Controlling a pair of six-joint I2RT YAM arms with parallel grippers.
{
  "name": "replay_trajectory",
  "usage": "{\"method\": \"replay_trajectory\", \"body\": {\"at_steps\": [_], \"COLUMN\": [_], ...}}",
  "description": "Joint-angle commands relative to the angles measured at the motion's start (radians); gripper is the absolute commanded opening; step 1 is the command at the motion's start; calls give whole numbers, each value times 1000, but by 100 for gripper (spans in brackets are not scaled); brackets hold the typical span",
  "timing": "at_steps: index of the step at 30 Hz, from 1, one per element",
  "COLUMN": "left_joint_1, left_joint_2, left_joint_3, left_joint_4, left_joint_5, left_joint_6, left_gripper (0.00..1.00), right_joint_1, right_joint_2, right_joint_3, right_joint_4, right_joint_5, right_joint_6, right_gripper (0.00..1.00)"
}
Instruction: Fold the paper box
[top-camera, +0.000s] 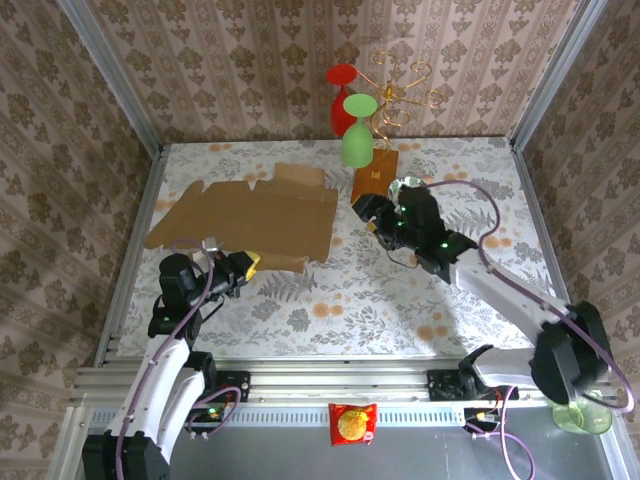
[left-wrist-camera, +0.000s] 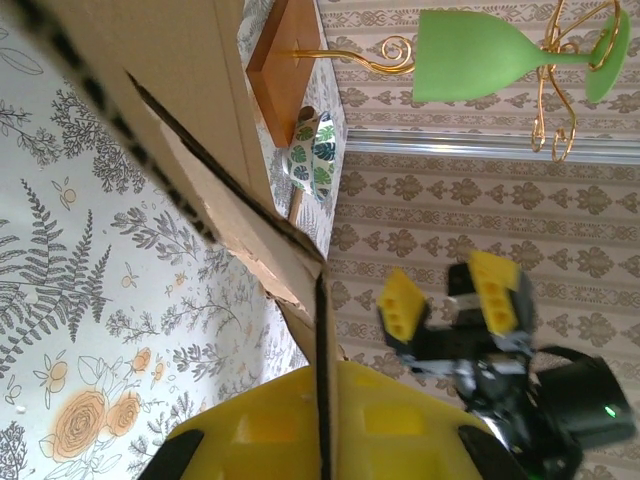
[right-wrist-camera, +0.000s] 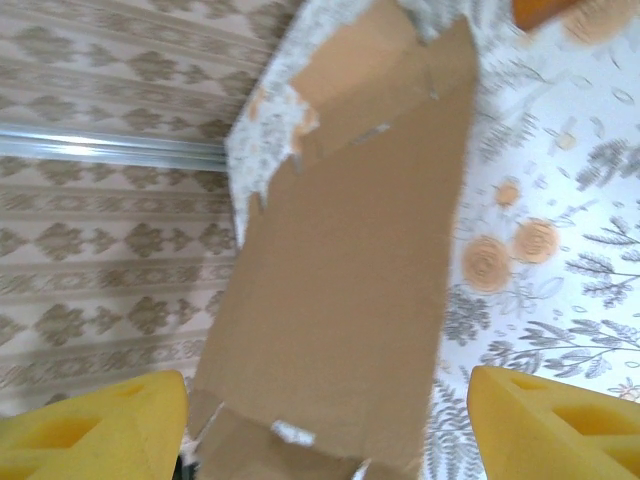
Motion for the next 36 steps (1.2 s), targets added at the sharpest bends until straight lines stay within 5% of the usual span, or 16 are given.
{"method": "replay_trajectory", "body": {"at_steps": [1, 7, 23, 30, 33, 36], "left_joint_1": [-6, -10, -27, -38, -37, -37], "left_joint_2": [-18, -25, -20, -19, -50, -119], "left_joint_3": [5, 8, 5, 5, 36, 148], "left_joint_4": [-17, -30, -27, -26, -69, -256], "left_joint_5": [-11, -13, -32, -33, -33, -99], "left_joint_6": [-1, -1, -1, -4, 11, 112], "left_gripper": [0, 0, 0, 1, 27, 36], "right_joint_1": [-2, 5, 62, 66, 78, 97], "right_joint_2": [128, 345, 601, 572, 502, 430], "right_joint_3": [-28, -15, 108, 156, 204, 266], "right_joint_4": [236, 461, 443, 314, 108, -90], "right_joint_5": [-50, -102, -115, -55, 8, 75], "right_joint_6": [141, 286, 363, 259, 121, -15], "right_gripper": [74, 66, 49, 0, 0, 0]}}
